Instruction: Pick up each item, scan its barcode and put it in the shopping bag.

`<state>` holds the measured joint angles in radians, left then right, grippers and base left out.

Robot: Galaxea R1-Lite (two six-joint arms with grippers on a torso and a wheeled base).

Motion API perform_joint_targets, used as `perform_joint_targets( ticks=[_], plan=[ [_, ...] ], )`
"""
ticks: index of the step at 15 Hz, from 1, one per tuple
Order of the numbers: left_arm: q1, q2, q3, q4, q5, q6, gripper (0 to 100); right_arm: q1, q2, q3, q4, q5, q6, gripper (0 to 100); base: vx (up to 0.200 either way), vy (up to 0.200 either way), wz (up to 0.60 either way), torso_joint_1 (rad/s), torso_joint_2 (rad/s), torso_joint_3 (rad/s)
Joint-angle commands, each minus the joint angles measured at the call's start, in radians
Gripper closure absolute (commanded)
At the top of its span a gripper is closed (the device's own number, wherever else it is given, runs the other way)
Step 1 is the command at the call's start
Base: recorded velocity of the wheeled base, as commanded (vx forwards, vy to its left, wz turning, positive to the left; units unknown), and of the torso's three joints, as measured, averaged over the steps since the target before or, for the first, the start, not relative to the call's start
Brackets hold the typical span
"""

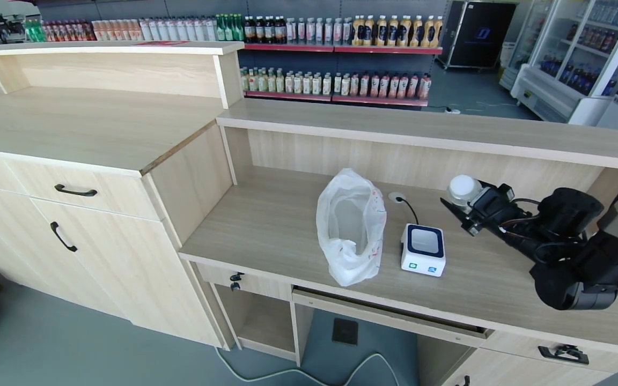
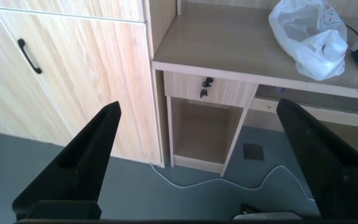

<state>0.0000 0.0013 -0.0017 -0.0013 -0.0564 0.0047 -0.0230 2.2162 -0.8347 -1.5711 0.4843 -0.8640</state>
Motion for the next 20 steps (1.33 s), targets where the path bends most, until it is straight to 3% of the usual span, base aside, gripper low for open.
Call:
perform_joint_targets(
  ticks=[1,8,11,20],
  plan=[
    [0.000,0.000,0.000,0.000,0.000,0.000,0,0.000,0.040,-0.015,0.000,0.002,0.000,100,0.000,0.000,0.00,0.000,0.00,0.000],
    [0.000,0.000,0.000,0.000,0.000,0.000,0,-0.006,0.096,-0.095,0.000,0.017,0.002,100,0.000,0.000,0.00,0.000,0.00,0.000],
    [0.000,0.000,0.000,0.000,0.000,0.000,0,-0.028,0.117,-0.095,0.000,0.116,0.003,100,0.000,0.000,0.00,0.000,0.00,0.000],
    [0.000,0.000,0.000,0.000,0.000,0.000,0,-0.009,0.175,-0.146,0.000,0.122,0.007,100,0.000,0.000,0.00,0.000,0.00,0.000]
  ],
)
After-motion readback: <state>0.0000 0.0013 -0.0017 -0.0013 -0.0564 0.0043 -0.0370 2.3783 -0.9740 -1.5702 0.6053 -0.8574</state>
